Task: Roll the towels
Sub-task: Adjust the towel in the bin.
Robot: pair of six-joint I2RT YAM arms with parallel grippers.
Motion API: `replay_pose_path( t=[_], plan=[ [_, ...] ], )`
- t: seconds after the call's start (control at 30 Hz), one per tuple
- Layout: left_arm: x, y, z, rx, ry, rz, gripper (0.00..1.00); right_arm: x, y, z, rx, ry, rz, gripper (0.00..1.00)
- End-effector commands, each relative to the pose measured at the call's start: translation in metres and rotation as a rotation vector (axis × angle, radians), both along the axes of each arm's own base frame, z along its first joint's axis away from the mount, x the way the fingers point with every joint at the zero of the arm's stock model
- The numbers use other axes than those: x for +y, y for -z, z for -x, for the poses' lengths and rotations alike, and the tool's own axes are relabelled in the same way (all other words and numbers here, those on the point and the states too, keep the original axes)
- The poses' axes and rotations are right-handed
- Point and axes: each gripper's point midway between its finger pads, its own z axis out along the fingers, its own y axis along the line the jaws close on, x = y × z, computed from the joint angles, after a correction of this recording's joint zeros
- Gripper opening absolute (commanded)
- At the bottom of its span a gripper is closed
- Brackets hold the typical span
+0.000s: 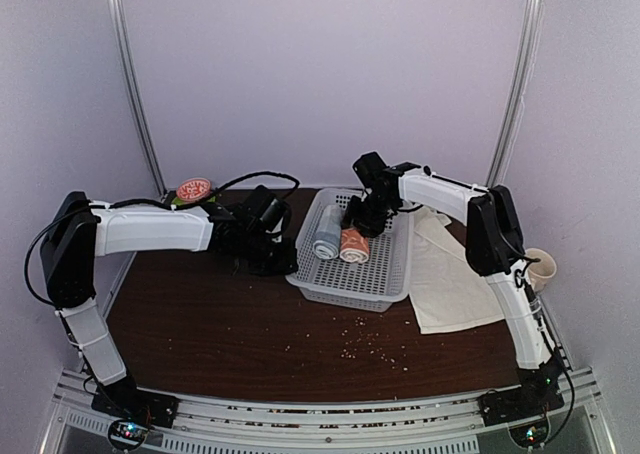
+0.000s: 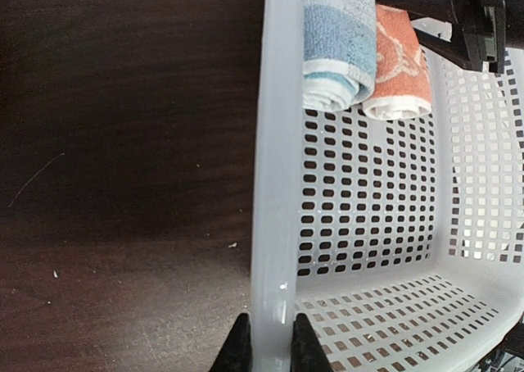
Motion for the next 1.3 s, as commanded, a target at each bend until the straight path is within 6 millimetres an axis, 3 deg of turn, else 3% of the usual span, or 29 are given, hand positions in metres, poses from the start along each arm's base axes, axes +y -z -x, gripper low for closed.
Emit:
replay_pose_path(
  t=[0.0,0.47,0.8,0.9,1.0,1.07,1.17,1.27],
  plan=[
    [-0.003,0.024,0.021,0.062,0.052,-0.044,0.00,-0.015,-0.013,0.004,-0.031,0.001,0.056,0.55],
    [-0.003,0.025,0.019,0.062,0.049,-0.060,0.00,-0.035,-0.052,0.014,-0.107,-0.022,0.108,0.69],
    [-0.005,0.021,0.017,0.059,0.051,-0.059,0.03,-0.041,-0.068,0.021,-0.130,-0.048,0.121,0.70],
    [-0.005,0.018,0.016,0.056,0.052,-0.060,0.16,-0.040,-0.086,0.026,-0.158,-0.064,0.110,0.70],
    [-0.006,0.015,0.013,0.050,0.053,-0.060,0.21,-0.040,-0.109,0.031,-0.191,-0.080,0.090,0.71],
    [-0.006,0.014,0.011,0.049,0.046,-0.059,0.16,-0.041,-0.125,0.034,-0.215,-0.092,0.079,0.71],
    [-0.002,0.013,0.006,0.050,0.018,-0.058,0.01,-0.048,-0.153,0.043,-0.260,-0.102,0.072,0.71],
    [0.006,0.009,0.000,0.041,-0.020,-0.068,0.00,-0.059,-0.173,0.053,-0.309,-0.099,0.085,0.71]
  ],
)
